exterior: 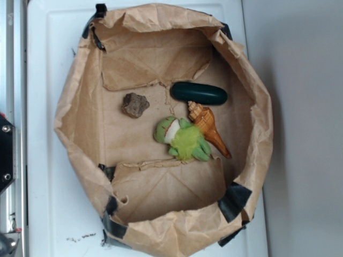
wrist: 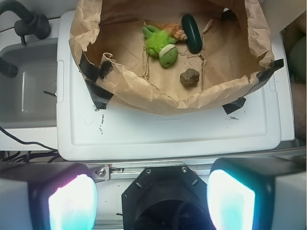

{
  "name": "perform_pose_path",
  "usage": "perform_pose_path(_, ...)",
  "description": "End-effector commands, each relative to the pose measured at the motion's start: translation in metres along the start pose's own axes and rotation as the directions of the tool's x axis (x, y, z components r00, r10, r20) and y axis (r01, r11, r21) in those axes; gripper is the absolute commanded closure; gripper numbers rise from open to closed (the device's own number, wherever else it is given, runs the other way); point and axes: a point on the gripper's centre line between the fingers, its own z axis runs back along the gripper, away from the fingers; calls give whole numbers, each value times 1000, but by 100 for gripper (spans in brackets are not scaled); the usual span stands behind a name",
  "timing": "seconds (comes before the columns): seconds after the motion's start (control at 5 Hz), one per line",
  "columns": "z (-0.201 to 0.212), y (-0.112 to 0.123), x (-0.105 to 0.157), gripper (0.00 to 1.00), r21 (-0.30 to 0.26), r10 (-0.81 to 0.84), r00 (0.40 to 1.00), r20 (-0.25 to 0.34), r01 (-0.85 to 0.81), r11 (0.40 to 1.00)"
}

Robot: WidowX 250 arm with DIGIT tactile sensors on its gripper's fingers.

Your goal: Grab the rock.

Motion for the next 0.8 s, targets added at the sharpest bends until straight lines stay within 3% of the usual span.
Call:
perform_pose_path(0.0, 0, 0, 0, 0, 0, 0, 1000, 0, 0, 1000)
perform_pose_path(0.2, -15, -27, 4, 0, 76, 37, 997, -63, -33, 997)
perform_pose_path(0.4, -31, -39, 17, 0, 203, -22, 999, 23, 17, 979)
perform_pose_path(0.6, -23, -30, 41, 0, 142, -20, 1000, 3, 19, 990)
